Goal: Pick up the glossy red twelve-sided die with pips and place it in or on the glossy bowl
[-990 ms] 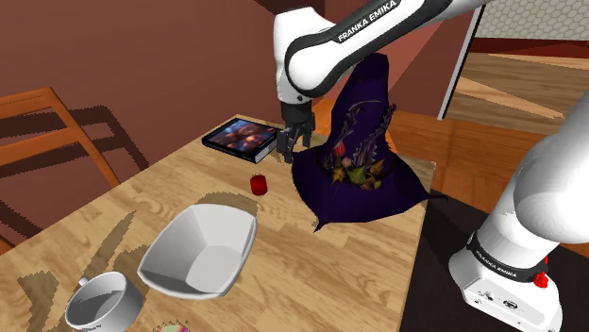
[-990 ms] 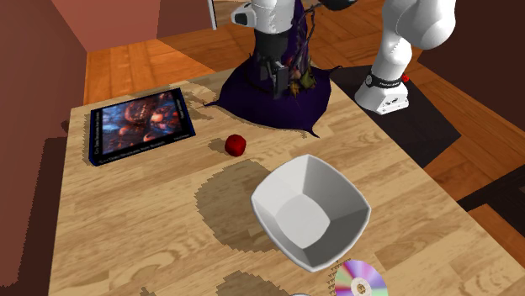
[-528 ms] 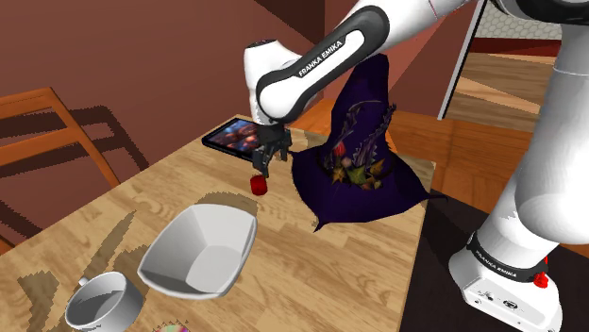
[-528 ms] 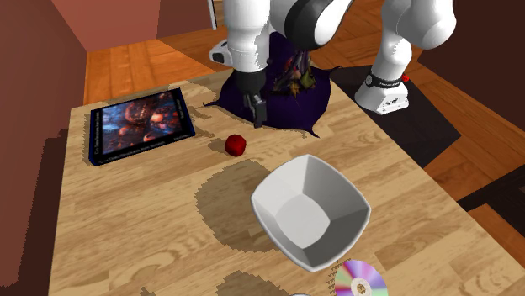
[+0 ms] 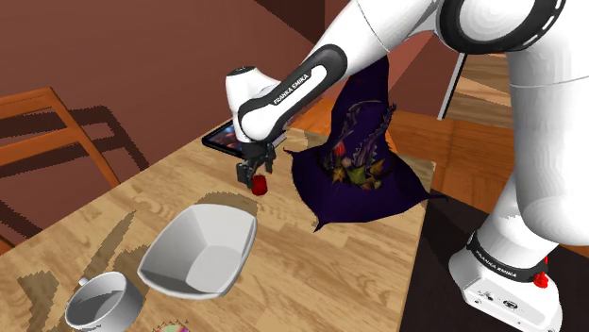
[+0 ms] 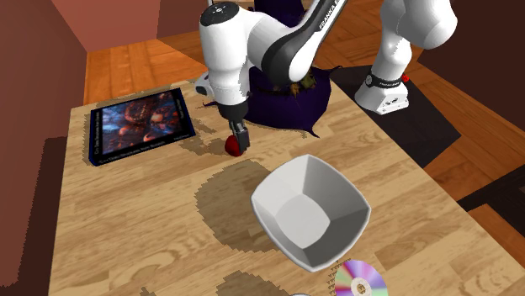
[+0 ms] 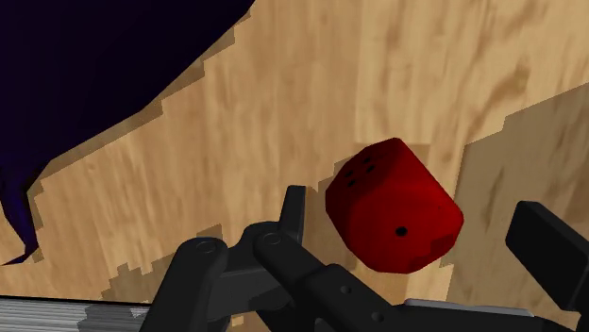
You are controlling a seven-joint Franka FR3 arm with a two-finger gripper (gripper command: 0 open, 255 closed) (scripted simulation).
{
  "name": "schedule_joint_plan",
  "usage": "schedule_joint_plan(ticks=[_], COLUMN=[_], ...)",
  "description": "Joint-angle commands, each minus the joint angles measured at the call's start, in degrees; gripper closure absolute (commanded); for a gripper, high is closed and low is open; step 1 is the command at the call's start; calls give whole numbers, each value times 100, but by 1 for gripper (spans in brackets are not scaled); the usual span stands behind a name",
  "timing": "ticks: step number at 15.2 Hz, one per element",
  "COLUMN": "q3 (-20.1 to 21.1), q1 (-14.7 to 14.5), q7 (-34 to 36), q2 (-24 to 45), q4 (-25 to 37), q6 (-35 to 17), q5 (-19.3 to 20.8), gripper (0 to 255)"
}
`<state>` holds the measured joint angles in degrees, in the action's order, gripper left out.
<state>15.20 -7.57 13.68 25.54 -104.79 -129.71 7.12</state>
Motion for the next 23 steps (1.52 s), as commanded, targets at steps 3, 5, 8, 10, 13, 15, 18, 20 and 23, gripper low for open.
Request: schedule_joint_plan(ticks=[3, 5, 8, 10, 13, 15, 18, 20, 23], q3=[-35, -50, -50, -50, -50, -49, -48, -46, -39], q1=[-31, -43, -43, -43, -43, -41, -43, -42, -36], q7=[40, 56, 56, 56, 56, 54, 57, 59, 47], q2=[190, 265, 266, 266, 265, 259, 258, 244, 218], q4=[-24, -41, -40, -40, -40, -47, -48, -72, -29], q6=[-210, -301, -301, -301, -300, -301, -301, -311, -243], q5=[63, 88, 88, 88, 88, 87, 87, 85, 73], gripper=[0, 0, 0, 0, 255, 255, 255, 255, 255])
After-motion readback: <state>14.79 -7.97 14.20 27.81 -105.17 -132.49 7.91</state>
